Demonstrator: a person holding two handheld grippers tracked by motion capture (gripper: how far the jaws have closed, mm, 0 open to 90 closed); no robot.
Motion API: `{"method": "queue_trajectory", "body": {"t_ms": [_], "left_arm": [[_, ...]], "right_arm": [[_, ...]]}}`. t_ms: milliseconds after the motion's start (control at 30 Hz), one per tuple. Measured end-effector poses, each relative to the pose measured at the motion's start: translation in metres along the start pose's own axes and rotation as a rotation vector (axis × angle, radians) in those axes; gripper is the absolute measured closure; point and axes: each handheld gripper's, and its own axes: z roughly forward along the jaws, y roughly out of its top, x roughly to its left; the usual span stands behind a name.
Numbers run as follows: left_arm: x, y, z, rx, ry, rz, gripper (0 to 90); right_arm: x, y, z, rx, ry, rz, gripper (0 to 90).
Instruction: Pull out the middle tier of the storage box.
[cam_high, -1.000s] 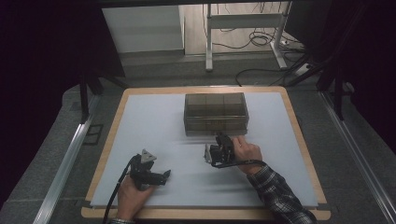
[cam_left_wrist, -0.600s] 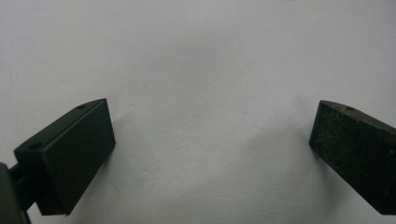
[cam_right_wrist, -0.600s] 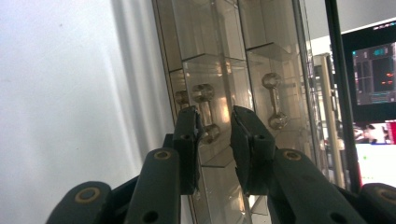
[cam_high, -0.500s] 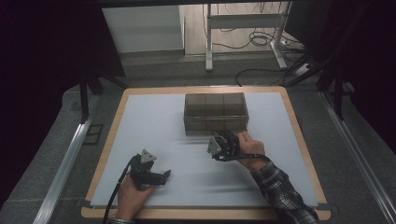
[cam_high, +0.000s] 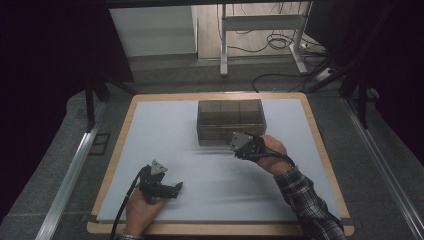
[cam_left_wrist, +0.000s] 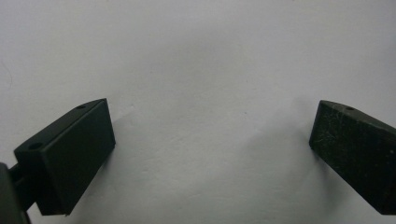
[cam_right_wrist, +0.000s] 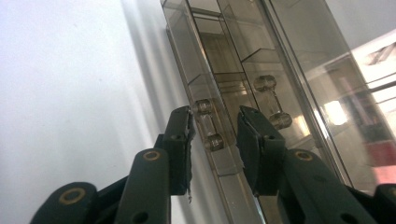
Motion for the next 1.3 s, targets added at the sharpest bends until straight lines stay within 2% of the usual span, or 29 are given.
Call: {"method": "queue_trajectory", "body": {"t_ms": [267,333,367,500,567,667,800,833,1133,1267,1300], "left_arm": [[0.0,0.0,0.0,0.0,0.0,-0.003,0.0],[0.0,0.0,0.0,0.0,0.0,-0.003,0.0],[0.0,0.0,0.0,0.0,0.0,-0.003,0.0],[0.0,0.0,0.0,0.0,0.0,-0.003,0.0],[0.0,0.0,0.0,0.0,0.0,-0.003,0.0],[0.0,0.0,0.0,0.0,-0.001,-0.003,0.0],[0.0,0.0,0.0,0.0,0.0,-0.003,0.0],[0.0,0.0,0.0,0.0,0.0,-0.003,0.0],[0.0,0.0,0.0,0.0,0.0,-0.003,0.0],[0.0,0.0,0.0,0.0,0.0,-0.003,0.0],[0.0,0.0,0.0,0.0,0.0,-0.003,0.0]], "right_arm": [[-0.026,-0.008,-0.004,-0.005,0.109,0.056,64.4],[-0.033,-0.011,-0.004,-0.019,0.151,0.074,64.4],[-0.04,-0.015,-0.005,-0.03,0.19,0.094,64.0],[-0.048,-0.021,-0.005,-0.035,0.227,0.104,64.0],[-0.052,-0.025,-0.003,-0.03,0.251,0.102,64.0],[-0.057,-0.03,0.001,-0.01,0.283,0.071,65.2],[-0.061,-0.035,0.004,-0.006,0.303,0.068,67.2],[-0.062,-0.038,0.006,0.001,0.321,0.069,68.3],[-0.07,-0.046,0.013,0.011,0.362,0.062,75.2],[-0.072,-0.047,0.018,0.043,0.373,0.025,77.4],[-0.074,-0.047,0.018,0.04,0.382,0.02,80.4]]}}
